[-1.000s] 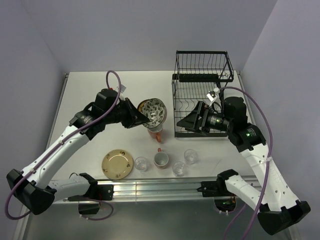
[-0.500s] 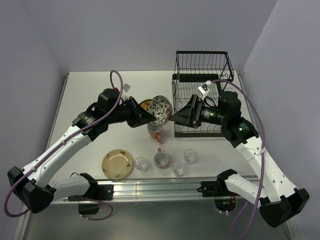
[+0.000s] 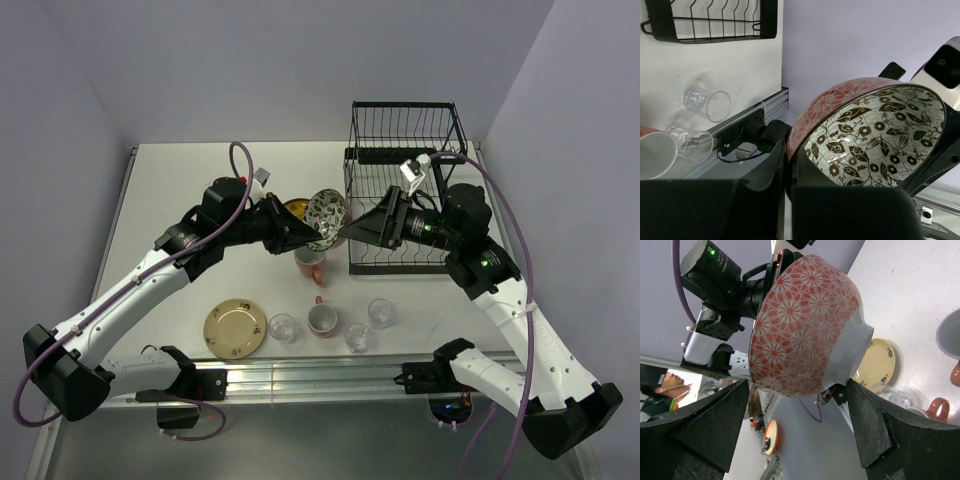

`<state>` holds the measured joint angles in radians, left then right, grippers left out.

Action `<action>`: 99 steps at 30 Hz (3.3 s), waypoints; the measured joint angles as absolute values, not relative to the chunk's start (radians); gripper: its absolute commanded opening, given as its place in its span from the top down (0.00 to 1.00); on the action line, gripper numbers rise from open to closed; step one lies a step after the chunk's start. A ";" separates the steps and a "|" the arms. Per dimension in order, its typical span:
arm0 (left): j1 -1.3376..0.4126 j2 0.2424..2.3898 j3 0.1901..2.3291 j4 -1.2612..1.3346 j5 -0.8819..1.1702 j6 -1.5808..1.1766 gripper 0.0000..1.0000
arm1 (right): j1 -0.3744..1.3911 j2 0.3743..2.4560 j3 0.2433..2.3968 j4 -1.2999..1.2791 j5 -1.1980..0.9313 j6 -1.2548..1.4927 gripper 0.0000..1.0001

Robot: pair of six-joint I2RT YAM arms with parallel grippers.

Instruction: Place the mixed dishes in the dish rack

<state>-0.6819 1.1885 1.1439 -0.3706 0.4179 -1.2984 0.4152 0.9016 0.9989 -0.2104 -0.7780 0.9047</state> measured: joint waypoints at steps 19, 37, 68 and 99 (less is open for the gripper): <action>-0.696 1.198 1.066 -0.232 0.446 -1.431 1.00 | 0.436 0.876 1.005 -0.221 -0.639 0.788 0.22; -0.703 1.252 1.066 -0.159 0.445 -1.461 0.73 | 0.436 0.866 1.005 -0.220 -0.569 0.794 1.00; -0.711 1.258 1.053 -0.130 0.474 -1.370 1.00 | 0.433 0.861 0.997 -0.284 -0.597 0.872 0.90; -0.720 1.214 1.163 -0.337 0.357 -1.169 1.00 | 0.436 0.896 1.000 -0.250 -0.670 1.023 0.14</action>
<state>-0.7197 1.2137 1.1629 -0.3367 0.3569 -1.1690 0.4362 0.8959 1.0004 -0.2504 -0.6701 1.0233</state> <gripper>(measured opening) 0.137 0.844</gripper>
